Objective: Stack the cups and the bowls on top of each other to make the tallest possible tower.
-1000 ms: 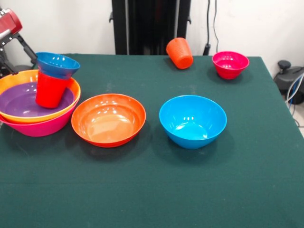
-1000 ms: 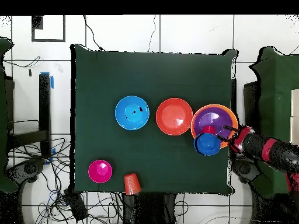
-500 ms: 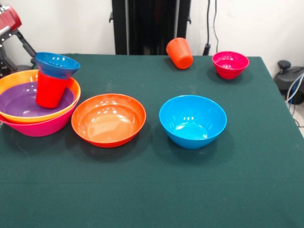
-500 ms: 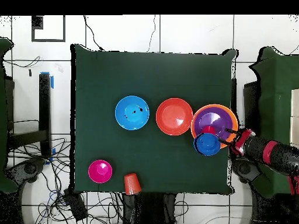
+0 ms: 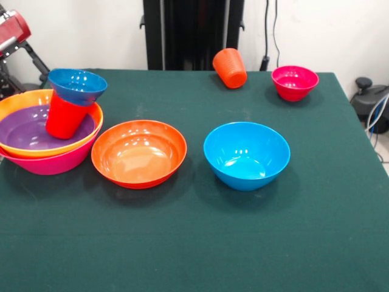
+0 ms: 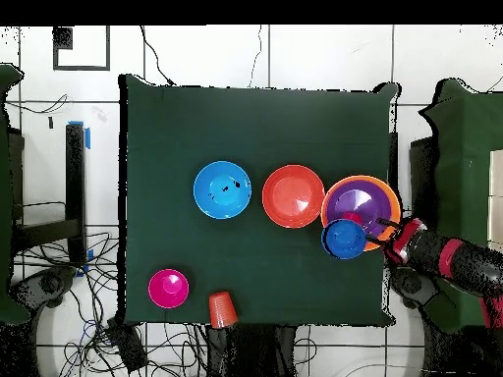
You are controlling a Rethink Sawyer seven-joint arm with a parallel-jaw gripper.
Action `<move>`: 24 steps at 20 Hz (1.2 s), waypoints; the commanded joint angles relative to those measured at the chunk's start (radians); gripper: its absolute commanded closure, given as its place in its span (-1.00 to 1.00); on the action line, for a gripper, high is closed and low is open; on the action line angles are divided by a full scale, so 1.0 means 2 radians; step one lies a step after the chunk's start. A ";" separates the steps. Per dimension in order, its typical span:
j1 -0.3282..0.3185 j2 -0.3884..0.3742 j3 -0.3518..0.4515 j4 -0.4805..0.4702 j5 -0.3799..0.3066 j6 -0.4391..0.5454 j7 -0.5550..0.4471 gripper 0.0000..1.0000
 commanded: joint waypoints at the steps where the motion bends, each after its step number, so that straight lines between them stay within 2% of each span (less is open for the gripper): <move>1: 0.019 0.036 -0.049 0.031 -0.024 -0.035 0.003 -1.00; 14: 0.014 0.050 -0.051 0.029 -0.026 -0.047 -0.002 -1.00; 20: 0.021 0.021 -0.042 0.021 -0.019 -0.022 -0.004 -1.00; 24: 0.024 -0.018 -0.020 0.012 -0.003 0.000 -0.003 -1.00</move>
